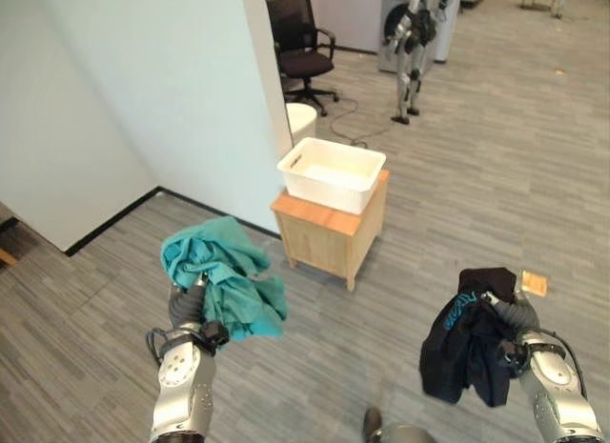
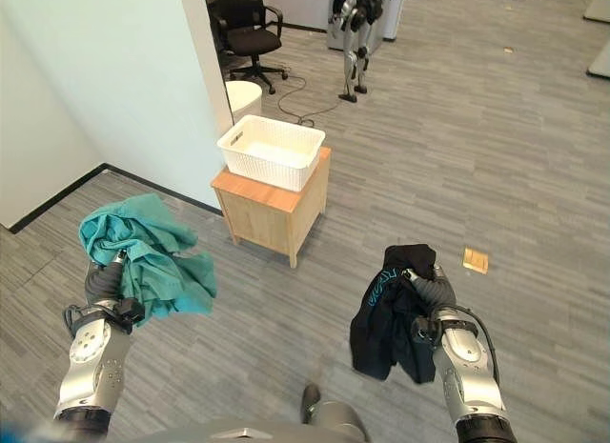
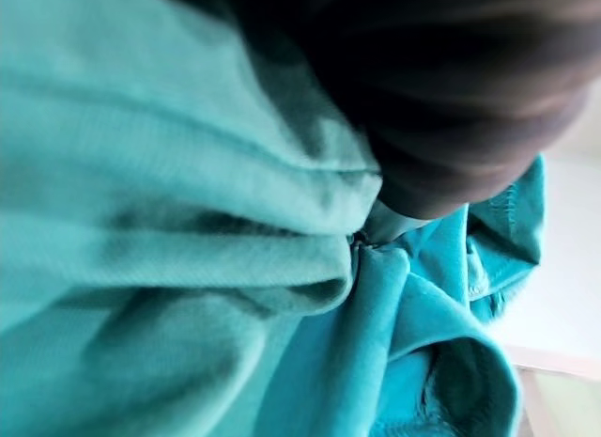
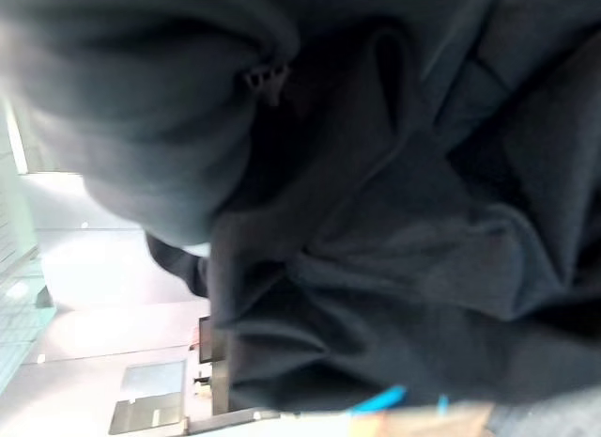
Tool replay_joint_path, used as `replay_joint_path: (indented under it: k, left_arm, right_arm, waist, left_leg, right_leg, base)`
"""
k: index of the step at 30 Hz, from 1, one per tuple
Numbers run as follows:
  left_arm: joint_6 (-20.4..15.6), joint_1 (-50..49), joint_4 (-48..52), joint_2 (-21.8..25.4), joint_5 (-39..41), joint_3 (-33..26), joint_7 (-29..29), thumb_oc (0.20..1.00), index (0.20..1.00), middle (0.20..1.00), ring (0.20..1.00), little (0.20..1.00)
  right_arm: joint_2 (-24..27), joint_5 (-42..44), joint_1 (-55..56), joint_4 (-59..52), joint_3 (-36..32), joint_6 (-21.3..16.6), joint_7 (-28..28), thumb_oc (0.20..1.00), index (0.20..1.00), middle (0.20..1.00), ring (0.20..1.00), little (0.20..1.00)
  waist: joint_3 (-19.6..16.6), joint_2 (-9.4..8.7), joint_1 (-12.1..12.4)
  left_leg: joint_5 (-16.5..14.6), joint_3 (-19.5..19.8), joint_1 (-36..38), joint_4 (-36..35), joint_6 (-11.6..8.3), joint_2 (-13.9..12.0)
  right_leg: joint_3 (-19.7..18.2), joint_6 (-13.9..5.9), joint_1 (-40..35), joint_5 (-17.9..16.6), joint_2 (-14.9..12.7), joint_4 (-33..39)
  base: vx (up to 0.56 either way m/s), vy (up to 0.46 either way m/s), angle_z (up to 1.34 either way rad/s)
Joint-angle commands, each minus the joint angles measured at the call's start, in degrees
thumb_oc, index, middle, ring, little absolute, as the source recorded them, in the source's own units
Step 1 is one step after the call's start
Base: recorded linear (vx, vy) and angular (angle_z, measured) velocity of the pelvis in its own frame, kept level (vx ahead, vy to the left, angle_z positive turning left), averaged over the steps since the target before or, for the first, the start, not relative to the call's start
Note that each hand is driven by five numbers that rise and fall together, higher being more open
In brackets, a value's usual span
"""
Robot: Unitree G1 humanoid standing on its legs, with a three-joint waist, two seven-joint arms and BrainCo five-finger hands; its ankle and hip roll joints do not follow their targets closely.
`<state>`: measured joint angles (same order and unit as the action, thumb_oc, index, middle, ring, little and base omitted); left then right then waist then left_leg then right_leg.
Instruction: Pick up bed clothes into laundry basket.
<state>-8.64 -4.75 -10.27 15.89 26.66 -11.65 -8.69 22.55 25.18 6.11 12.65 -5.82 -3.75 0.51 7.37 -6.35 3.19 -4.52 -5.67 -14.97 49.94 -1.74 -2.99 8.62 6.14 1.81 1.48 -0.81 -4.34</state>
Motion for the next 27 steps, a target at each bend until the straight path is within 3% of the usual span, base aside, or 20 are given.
replay_joint_path:
  k: [1,2,4,5,8,12,14,15,16,18,21,23,24,26,27]
  left_arm:
    - [-4.04,1.60,3.56,3.40,2.52,-1.16,0.53,0.200,0.200,0.200,0.200,0.200]
    - [-3.87,2.15,1.85,3.07,2.63,0.21,1.10,0.200,0.200,0.200,0.200,0.200]
    - [-4.08,2.49,1.14,2.97,2.55,0.73,0.99,0.200,0.200,0.200,0.200,0.200]
    - [-4.23,2.34,1.28,2.59,2.36,0.78,0.62,0.200,0.200,0.200,0.200,0.200]
    - [-4.29,2.14,1.75,2.85,2.24,0.20,0.28,0.200,0.200,0.200,0.200,0.200]
    - [-4.07,1.53,1.85,3.15,1.12,-0.02,0.28,0.200,0.200,0.200,0.200,0.200]
    - [-3.75,1.41,2.63,3.95,0.50,-0.35,0.05,0.200,0.200,0.200,0.200,0.200]
    - [-3.40,1.43,3.24,5.14,-0.61,-0.65,0.08,0.200,0.200,0.200,0.200,0.200]
    - [-3.16,1.66,3.77,5.98,-1.05,-0.60,0.43,0.200,0.200,0.200,0.200,0.200]
    - [-3.02,1.85,4.16,6.94,-1.56,0.05,1.23,0.200,0.200,0.200,0.200,0.200]
    - [-2.89,2.37,4.19,7.37,-1.70,0.80,1.76,0.200,0.200,0.200,0.200,0.200]
    - [-2.60,3.21,3.58,7.67,-0.19,3.79,2.99,0.200,0.200,0.200,0.200,0.200]
    - [-2.63,3.30,3.48,7.60,-0.18,3.75,3.00,0.200,0.200,0.200,0.200,0.200]
    - [-2.15,4.91,1.49,8.07,-0.70,8.03,4.01,0.200,0.200,0.200,0.200,0.200]
    - [-2.23,5.07,1.38,7.91,-0.74,8.12,3.96,0.200,0.200,0.200,0.200,0.200]
  right_arm:
    - [3.74,1.18,-2.58,-4.61,-1.78,-4.65,-1.45,0.200,0.200,0.200,0.200,0.200]
    - [4.18,0.55,-1.82,-5.59,-3.29,-4.84,-1.91,0.200,0.200,0.200,0.200,0.200]
    - [4.22,0.06,-1.72,-5.96,-3.58,-4.88,-1.99,0.200,0.200,0.200,0.200,0.200]
    - [4.68,-1.05,-2.36,-5.94,-3.70,-5.14,-2.63,0.200,0.200,0.200,0.200,0.200]
    - [4.79,-2.46,-4.15,-6.22,-3.89,-4.94,-3.34,0.200,0.200,0.200,0.200,0.200]
    - [4.28,-5.34,-4.57,-6.40,-5.23,-4.89,-4.67,0.200,0.200,0.200,0.200,0.200]
    - [4.36,-6.18,-5.67,-6.30,-6.64,-5.17,-6.41,0.200,0.200,0.200,0.200,0.200]
    - [4.71,-7.34,-7.18,-6.31,-7.76,-5.33,-7.67,0.200,0.200,0.200,0.200,0.200]
    - [5.52,-7.90,-7.48,-6.22,-8.72,-5.14,-8.13,0.200,0.200,0.200,0.200,0.200]
    - [6.89,-8.61,-7.91,-5.88,-10.22,-5.05,-9.26,0.200,0.200,0.200,0.200,0.200]
    - [9.60,-8.49,-9.35,-5.95,-11.13,-4.97,-9.20,0.200,0.200,0.200,0.200,0.200]
    - [16.21,-6.71,-12.74,-2.91,-10.53,-4.68,-8.43,0.200,0.200,0.200,0.200,0.200]
    - [16.40,-6.60,-12.97,-2.61,-10.40,-4.83,-8.38,0.200,0.200,0.200,0.200,0.200]
    - [22.17,-4.70,-14.11,0.47,-8.76,-3.92,-6.36,0.200,0.200,0.200,0.200,0.200]
    - [22.50,-4.52,-14.40,0.96,-8.66,-4.16,-6.25,0.200,0.200,0.200,0.200,0.200]
  waist:
    - [-0.81,1.58,0.64]
    - [-1.62,2.72,0.49]
    - [-1.95,3.15,0.40]
    - [-2.93,4.28,1.01]
    - [-3.83,4.89,1.34]
    - [-5.23,4.77,1.78]
    - [-5.51,4.68,1.51]
    - [-4.77,4.93,1.49]
    - [-3.94,5.20,0.85]
    - [-3.37,5.56,-0.11]
    - [-2.93,5.56,-0.91]
    - [-1.96,3.93,-2.24]
    - [-1.93,4.21,-2.43]
    - [-1.54,1.70,-3.25]
    - [-1.31,1.70,-3.36]
  left_leg:
    - [10.05,-1.00,4.04,-21.02,-3.16,-5.42]
    - [9.72,-3.09,3.45,-33.78,-2.83,-4.64]
    - [9.76,-2.52,4.11,-38.19,-2.66,-3.03]
    - [13.53,0.05,3.95,-46.79,-3.21,-0.54]
    - [14.86,1.01,3.99,-48.38,-4.06,0.30]
    - [11.76,1.76,5.73,-47.68,-1.56,2.16]
    - [9.95,1.59,8.24,-49.12,0.56,3.20]
    - [8.79,0.65,11.45,-50.54,2.47,3.81]
    - [8.73,1.06,12.97,-51.30,3.04,3.88]
    - [7.90,2.68,15.37,-52.54,3.53,3.93]
    - [7.46,3.89,17.29,-53.71,3.13,3.80]
    - [6.56,7.19,19.01,-53.89,2.62,4.40]
    - [6.16,7.43,19.40,-54.09,2.61,4.20]
    - [4.87,12.02,20.30,-54.00,2.87,5.33]
    - [5.29,12.16,19.96,-53.73,2.81,5.50]
  right_leg:
    - [0.11,-10.00,-5.20,-4.67,-5.16,6.60]
    - [1.01,-10.85,-7.01,-3.39,-5.14,7.48]
    - [1.27,-11.16,-7.63,-2.60,-5.18,7.68]
    - [1.31,-11.50,-9.82,-1.35,-4.98,8.47]
    - [0.75,-12.01,-12.06,0.18,-5.39,8.50]
    - [0.41,-13.65,-12.62,1.41,-8.33,4.96]
    - [-0.07,-14.07,-9.61,-1.72,-10.58,-3.15]
    - [-0.60,-14.64,-4.41,-7.26,-12.74,-14.11]
    - [-2.15,-14.73,-1.98,-8.84,-12.43,-18.97]
    - [-4.20,-14.13,1.73,-8.26,-10.69,-21.84]
    - [-4.21,-13.48,5.01,-6.93,-9.89,-19.45]
    - [-7.25,-13.60,6.59,-6.75,-7.10,-8.11]
    - [-7.01,-13.67,5.94,-6.54,-6.94,-7.53]
    - [-14.89,-14.75,5.80,-6.89,-3.08,-1.72]
    - [-14.83,-14.77,5.90,-7.49,-3.26,-1.60]
  base:
    - [0.52,0.010,0.24]
    - [0.41,0.039,0.36]
    - [0.38,0.091,0.59]
    - [0.40,0.100,0.51]
    - [0.44,0.108,0.05]
    - [0.27,0.137,-0.28]
    - [0.31,0.287,-0.13]
    - [0.29,0.382,-0.17]
    - [0.30,0.365,-0.25]
    - [0.24,0.181,-0.06]
    - [0.22,0.035,0.65]
    - [0.25,-0.051,0.67]
    - [0.20,-0.035,0.62]
    - [0.25,-0.028,0.93]
    - [0.18,-0.052,1.65]
